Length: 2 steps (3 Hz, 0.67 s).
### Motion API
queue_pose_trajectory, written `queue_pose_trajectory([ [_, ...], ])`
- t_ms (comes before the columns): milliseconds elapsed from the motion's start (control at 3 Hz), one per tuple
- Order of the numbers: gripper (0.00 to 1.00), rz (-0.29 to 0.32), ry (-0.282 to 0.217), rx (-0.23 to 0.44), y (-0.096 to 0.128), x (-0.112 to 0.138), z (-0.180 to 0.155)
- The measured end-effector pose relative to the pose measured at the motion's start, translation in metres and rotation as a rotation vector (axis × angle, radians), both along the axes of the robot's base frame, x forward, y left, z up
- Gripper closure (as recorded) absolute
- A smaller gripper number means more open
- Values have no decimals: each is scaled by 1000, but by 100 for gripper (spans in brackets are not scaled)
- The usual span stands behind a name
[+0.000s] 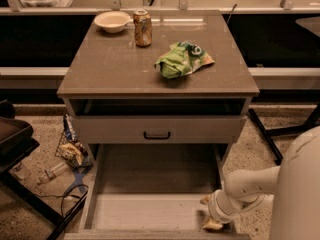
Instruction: Open middle drawer
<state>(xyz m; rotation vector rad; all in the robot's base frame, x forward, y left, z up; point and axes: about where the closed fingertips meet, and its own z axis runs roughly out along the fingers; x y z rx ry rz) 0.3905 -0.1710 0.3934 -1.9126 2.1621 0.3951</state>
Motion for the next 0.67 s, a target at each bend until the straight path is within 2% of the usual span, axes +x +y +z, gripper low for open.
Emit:
queue_pose_trajectory([
  [333,0,1,2,0,0,-1,0],
  [667,0,1,2,0,0,-1,-1],
])
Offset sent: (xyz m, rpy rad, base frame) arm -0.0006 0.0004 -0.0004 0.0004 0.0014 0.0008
